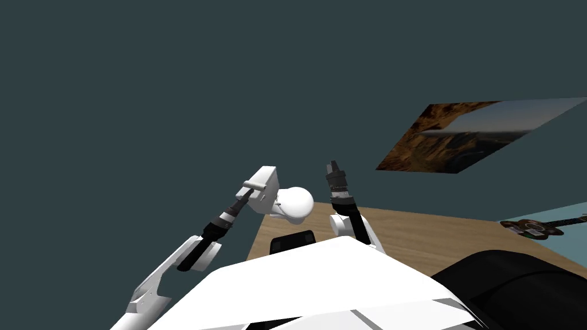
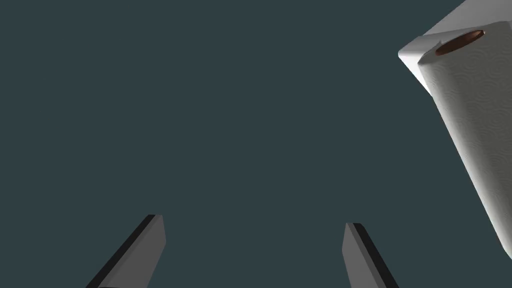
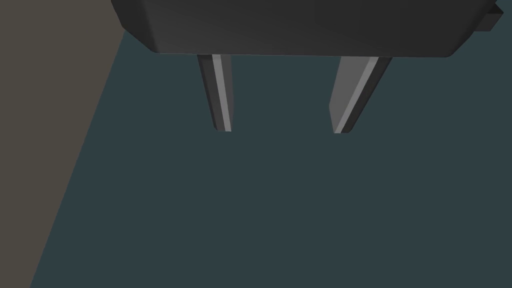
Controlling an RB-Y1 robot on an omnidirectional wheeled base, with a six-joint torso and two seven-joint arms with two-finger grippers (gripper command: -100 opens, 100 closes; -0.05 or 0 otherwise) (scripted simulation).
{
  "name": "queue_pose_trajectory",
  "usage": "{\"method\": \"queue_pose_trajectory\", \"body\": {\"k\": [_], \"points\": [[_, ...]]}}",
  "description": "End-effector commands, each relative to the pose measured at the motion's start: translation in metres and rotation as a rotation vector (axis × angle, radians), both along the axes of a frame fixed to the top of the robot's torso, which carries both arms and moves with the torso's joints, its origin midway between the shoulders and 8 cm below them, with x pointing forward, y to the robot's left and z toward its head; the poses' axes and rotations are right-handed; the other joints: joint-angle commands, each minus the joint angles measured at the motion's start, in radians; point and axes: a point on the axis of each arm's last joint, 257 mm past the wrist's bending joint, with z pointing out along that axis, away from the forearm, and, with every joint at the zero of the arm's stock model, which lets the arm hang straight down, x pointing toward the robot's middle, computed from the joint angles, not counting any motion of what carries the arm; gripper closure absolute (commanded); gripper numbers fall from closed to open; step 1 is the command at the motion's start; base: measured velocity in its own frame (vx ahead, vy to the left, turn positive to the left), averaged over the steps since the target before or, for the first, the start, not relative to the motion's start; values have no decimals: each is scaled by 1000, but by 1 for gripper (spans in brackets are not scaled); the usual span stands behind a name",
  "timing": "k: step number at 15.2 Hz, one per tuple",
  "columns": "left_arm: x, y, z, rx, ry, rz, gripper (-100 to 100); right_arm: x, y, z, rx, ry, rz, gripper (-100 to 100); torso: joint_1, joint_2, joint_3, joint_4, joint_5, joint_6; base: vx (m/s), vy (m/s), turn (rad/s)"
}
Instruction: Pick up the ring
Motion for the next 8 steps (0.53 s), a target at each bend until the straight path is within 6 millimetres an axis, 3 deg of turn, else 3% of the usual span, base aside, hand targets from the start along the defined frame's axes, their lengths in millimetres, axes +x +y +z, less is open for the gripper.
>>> {"method": "queue_pose_trajectory", "body": {"k": [1,2,4,5,7,8], "points": [[3,15,-23,84,47,8,-100,0,0,0,0,0,0,0,0,0,0,0,0,0,2,2,-137],[3,15,-23,85,47,8,-100,0,0,0,0,0,0,0,0,0,0,0,0,0,2,3,-105],[6,36,-51,190,103,20,-100,0,0,0,0,0,0,0,0,0,0,0,0,0,4,0,-173],[6,36,-51,194,103,19,-100,0,0,0,0,0,0,0,0,0,0,0,0,0,4,4,-142],[7,60,-75,299,154,33,-100,0,0,0,0,0,0,0,0,0,0,0,0,0,5,1,-167],[7,61,-76,301,155,34,-100,0,0,0,0,0,0,0,0,0,0,0,0,0,5,2,-170]]}}
